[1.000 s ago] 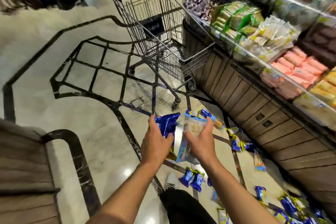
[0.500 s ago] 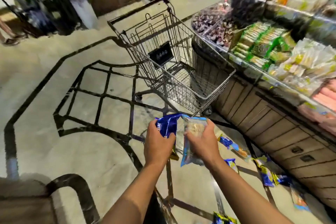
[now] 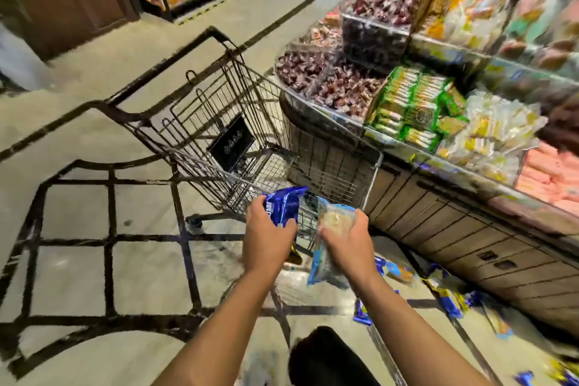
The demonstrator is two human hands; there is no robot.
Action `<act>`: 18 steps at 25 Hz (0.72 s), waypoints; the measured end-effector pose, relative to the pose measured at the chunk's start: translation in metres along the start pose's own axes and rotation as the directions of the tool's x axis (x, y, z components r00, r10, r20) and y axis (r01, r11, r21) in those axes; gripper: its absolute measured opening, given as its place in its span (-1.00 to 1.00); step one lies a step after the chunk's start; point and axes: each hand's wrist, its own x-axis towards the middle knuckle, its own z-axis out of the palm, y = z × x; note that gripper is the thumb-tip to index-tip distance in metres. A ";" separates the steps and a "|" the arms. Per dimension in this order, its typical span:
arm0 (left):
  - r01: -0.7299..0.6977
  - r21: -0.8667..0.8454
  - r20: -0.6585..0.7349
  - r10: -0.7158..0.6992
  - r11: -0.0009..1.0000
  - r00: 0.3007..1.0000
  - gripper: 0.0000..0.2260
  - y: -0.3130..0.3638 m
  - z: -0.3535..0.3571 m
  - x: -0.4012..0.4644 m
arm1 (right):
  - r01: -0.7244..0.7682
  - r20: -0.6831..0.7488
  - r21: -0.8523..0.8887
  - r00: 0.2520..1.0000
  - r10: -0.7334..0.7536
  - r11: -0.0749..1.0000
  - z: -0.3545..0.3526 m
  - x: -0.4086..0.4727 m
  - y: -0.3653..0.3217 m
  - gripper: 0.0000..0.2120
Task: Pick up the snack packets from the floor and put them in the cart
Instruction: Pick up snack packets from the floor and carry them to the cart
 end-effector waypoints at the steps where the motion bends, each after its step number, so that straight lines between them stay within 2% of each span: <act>1: -0.019 0.016 0.012 0.019 1.000 1.000 -0.37 0.004 0.003 0.024 | -0.003 -0.020 0.014 1.000 0.003 1.000 0.008 0.021 -0.007 -0.54; 9: -0.063 0.157 0.117 0.045 0.986 0.992 -0.37 0.035 0.052 0.180 | -0.070 -0.068 0.044 0.995 0.073 0.997 0.055 0.180 -0.032 -0.34; 13: -0.058 0.227 0.197 0.013 0.972 0.980 -0.39 0.040 0.080 0.233 | -0.184 -0.117 0.016 0.976 0.185 0.983 0.066 0.229 -0.028 -0.29; 16: -0.065 0.245 0.310 -0.015 0.967 0.951 -0.36 0.031 0.122 0.281 | -0.286 -0.189 -0.048 0.943 0.273 0.957 0.081 0.266 -0.012 -0.11; 18: -0.102 0.276 0.408 -0.020 0.956 0.913 -0.39 0.012 0.162 0.313 | -0.362 -0.239 -0.062 0.910 0.339 0.930 0.095 0.298 0.014 -0.19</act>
